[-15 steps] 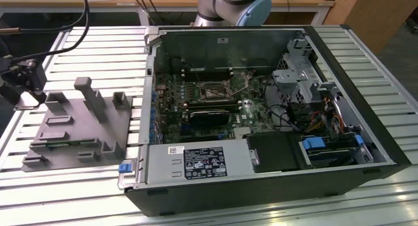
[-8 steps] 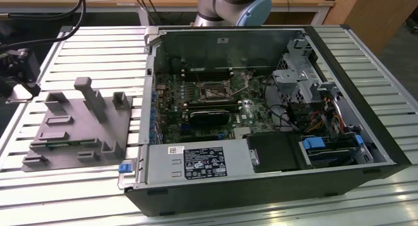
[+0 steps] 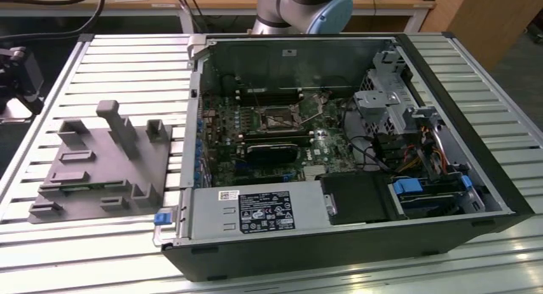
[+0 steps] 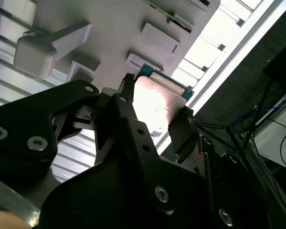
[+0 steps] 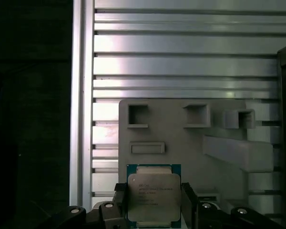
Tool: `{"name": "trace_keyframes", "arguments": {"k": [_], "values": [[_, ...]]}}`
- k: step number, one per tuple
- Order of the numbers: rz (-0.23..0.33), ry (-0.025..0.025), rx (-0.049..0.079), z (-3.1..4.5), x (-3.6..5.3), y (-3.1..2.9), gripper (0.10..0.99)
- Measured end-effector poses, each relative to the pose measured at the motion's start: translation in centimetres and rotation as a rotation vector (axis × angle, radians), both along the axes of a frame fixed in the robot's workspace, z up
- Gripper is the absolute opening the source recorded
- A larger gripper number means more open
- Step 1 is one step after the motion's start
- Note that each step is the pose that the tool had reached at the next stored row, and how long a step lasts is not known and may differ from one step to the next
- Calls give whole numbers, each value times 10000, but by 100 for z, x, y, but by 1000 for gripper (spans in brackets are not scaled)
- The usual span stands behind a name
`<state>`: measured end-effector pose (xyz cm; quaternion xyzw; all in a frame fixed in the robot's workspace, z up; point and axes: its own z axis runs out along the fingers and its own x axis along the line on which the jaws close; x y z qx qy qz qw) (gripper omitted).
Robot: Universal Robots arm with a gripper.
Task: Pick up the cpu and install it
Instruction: 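Pick up the cpu and move it towards the insertion slot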
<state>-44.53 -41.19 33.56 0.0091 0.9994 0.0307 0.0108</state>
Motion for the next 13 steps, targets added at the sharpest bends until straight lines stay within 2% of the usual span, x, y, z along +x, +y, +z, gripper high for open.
{"name": "trace_keyframes", "arguments": {"k": [13], "values": [[0, -27, 0, 334, -4, 0, 537]]}}
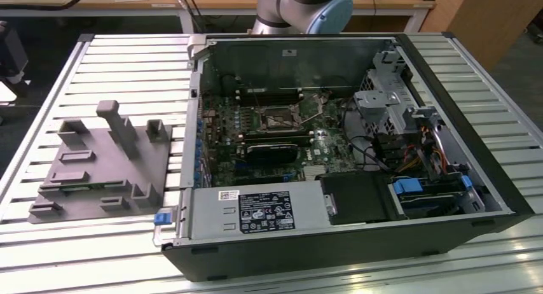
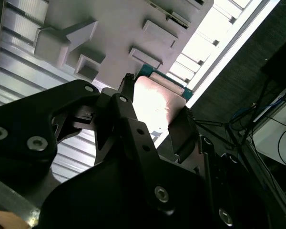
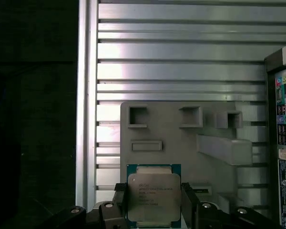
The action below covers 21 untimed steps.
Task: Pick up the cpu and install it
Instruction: 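Pick up the cpu and move it towards the insertion slot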
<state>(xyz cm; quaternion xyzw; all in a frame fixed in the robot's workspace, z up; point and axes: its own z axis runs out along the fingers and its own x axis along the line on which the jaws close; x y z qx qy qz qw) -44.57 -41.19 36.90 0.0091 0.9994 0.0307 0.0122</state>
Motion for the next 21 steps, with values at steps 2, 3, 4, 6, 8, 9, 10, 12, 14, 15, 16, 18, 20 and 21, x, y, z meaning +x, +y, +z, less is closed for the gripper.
{"name": "trace_keyframes", "arguments": {"k": [2, 3, 4, 6, 8, 9, 10, 12, 14, 15, 16, 18, 20, 21], "values": [[-1, -4, 0, 47, 0, 0, 537], [0, -6, 1, 72, 0, 0, 537], [0, -9, 1, 100, -1, 0, 537], [-1, -13, 0, 156, -2, 0, 537], [0, -18, 1, 228, -3, 0, 537], [0, -20, 0, 265, -4, 0, 537], [0, -24, 1, 302, -5, 0, 537], [0, -35, 0, 343, -6, 0, 537], [0, -39, 1, 342, -6, 0, 537], [-2, -39, 1, 343, -5, -1, 537], [-1, -39, 1, 343, -1, -2, 537], [-1, -36, -1, 344, 14, -3, 537], [-1, -36, 0, 343, 56, -3, 537], [0, -37, -1, 342, 81, -3, 537]]}}
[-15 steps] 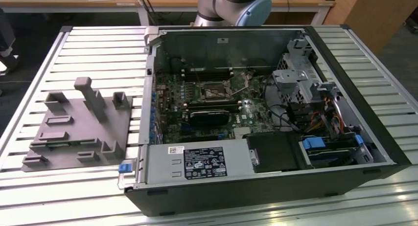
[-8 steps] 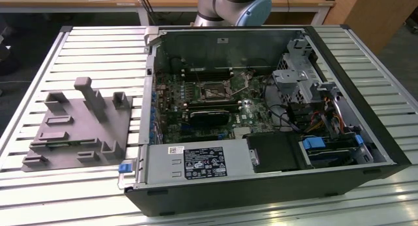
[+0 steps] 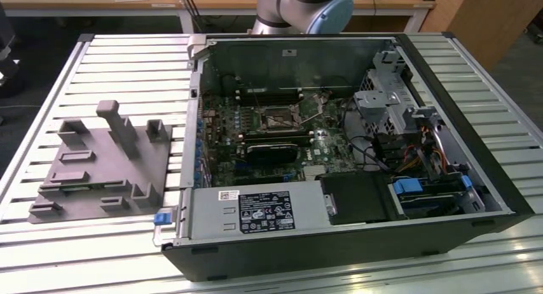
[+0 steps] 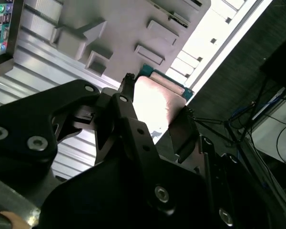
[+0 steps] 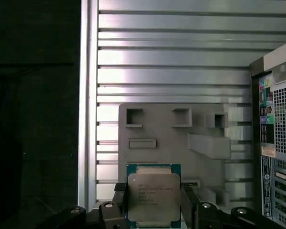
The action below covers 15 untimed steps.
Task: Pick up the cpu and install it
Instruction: 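Pick up the cpu and move it towards the insertion slot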
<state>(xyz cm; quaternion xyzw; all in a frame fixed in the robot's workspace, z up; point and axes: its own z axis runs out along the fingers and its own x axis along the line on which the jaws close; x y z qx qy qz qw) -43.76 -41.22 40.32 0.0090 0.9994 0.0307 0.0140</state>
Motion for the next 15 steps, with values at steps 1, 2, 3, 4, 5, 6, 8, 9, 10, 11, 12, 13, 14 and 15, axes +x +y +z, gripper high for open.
{"name": "trace_keyframes", "arguments": {"k": [1, 2, 3, 4, 5, 6, 8, 9, 10, 11, 12, 13, 14, 15], "values": [[0, -1, 1, -1, 31, 0, 537], [1, -1, 0, -2, 69, 0, 537], [0, -1, 1, -3, 105, 0, 537], [-1, 0, 1, -4, 142, 0, 537], [0, 0, 0, -5, 179, 0, 537], [-1, -1, 1, -7, 216, 0, 537], [-1, 0, 0, -10, 285, 1, 537], [0, 0, 0, -12, 326, 1, 537], [0, -1, 1, -15, 371, 2, 537], [0, -1, 1, -18, 415, 4, 537], [0, 0, 1, -20, 462, 5, 537], [0, -2, 1, -23, 507, 6, 537], [-1, -1, 1, -25, 553, 8, 537], [-1, 0, 0, -28, 597, 10, 537]]}}
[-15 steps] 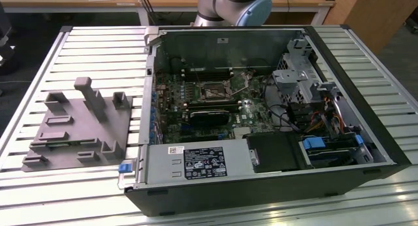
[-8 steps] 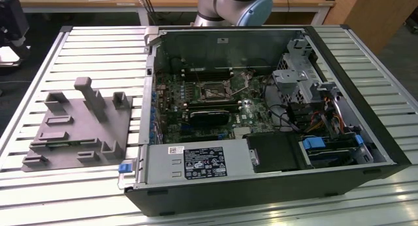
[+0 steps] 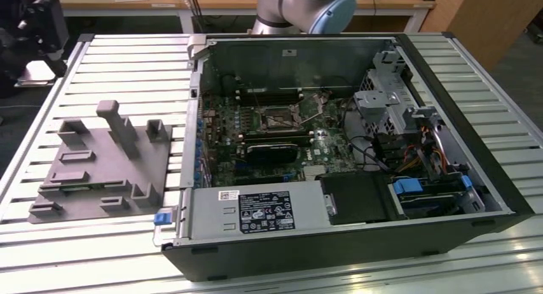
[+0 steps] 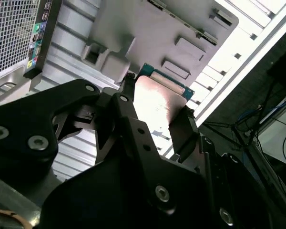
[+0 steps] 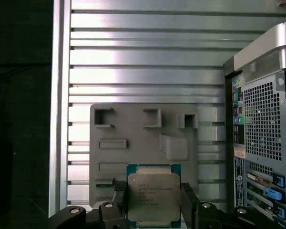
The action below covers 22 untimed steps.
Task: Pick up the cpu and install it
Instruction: 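Pick up the cpu and move it towards the insertion slot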
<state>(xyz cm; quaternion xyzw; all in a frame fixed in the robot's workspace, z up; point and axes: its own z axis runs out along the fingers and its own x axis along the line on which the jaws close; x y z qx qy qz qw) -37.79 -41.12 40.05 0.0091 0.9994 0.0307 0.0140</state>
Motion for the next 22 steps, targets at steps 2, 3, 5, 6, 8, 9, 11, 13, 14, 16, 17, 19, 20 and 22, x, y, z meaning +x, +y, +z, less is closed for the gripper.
{"name": "trace_keyframes", "arguments": {"k": [2, 3, 5, 6, 8, 9, 11, 13, 14, 16, 17, 19, 20, 22], "values": [[1, -2, 1, -6, 85, 3, 537], [1, -1, 0, -7, 124, 4, 537], [1, -1, 1, -10, 195, 8, 537], [0, -2, 1, -12, 226, 11, 537], [0, -1, 0, -15, 280, 18, 537], [0, 0, -1, -16, 305, 23, 537], [0, -1, 1, -20, 357, 32, 537], [1, -2, 1, -23, 398, 37, 537], [1, -1, 0, -24, 415, 39, 537], [0, -1, 0, -26, 447, 41, 537], [1, -1, 1, -27, 461, 42, 537], [1, -1, 1, -28, 489, 42, 537], [1, -2, 1, -28, 501, 43, 537], [1, -1, 0, -29, 525, 43, 537]]}}
